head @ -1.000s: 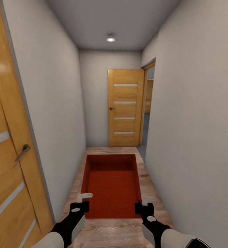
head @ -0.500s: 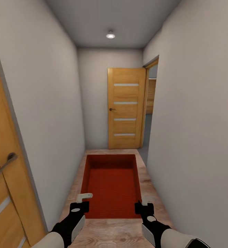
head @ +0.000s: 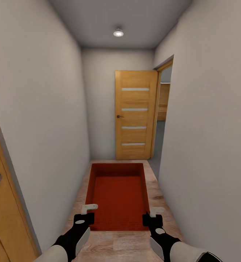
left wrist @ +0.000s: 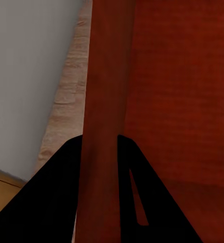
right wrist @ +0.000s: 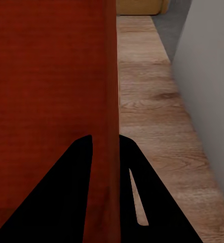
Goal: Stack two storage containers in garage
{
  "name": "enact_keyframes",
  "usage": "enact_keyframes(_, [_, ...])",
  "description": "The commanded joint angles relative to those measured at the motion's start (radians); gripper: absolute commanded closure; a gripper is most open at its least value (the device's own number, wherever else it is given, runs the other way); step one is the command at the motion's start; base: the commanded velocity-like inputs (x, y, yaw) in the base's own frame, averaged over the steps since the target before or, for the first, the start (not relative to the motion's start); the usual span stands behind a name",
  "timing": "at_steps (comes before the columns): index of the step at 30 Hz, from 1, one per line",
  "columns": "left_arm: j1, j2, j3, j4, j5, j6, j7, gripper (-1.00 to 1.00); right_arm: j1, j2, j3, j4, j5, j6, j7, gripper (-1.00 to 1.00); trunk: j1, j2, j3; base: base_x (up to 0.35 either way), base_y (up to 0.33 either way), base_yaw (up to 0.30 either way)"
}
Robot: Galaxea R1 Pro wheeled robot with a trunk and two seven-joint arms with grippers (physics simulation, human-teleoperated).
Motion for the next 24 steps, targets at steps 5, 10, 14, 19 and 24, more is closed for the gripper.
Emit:
enact_keyframes(5, [-0.001,0.035,-0.001,-0.001,0.101,0.006,0.004,1.00,-0.001,-0.015,-0.044,-0.006,0.027,0.000,0.003,1.00,0.001,-0.001,-0.001,0.326,0.000,0.149])
enact_keyframes(10, [-0.002,0.035,-0.001,-0.001,0.101,0.006,0.004,1.00,-0.001,-0.015,-0.044,-0.006,0.026,0.000,0.003,1.00,0.001,-0.001,-0.001,0.326,0.000,0.021])
enact_keyframes(14, [-0.001,0.036,-0.001,-0.001,0.101,0.006,0.004,1.00,-0.001,-0.015,-0.045,-0.006,0.026,0.000,0.003,1.00,0.001,-0.001,-0.001,0.326,0.000,0.002])
enact_keyframes(19, [-0.002,0.036,-0.001,-0.001,0.101,0.006,0.004,1.00,-0.001,-0.014,-0.044,-0.006,0.027,0.000,0.002,1.00,0.001,-0.001,-0.001,0.326,0.000,0.000])
enact_keyframes(24, [-0.001,0.036,-0.001,-0.001,0.101,0.006,0.004,1.00,-0.001,-0.013,-0.044,-0.006,0.027,0.001,0.001,1.00,0.001,-0.001,-0.001,0.326,0.000,0.000])
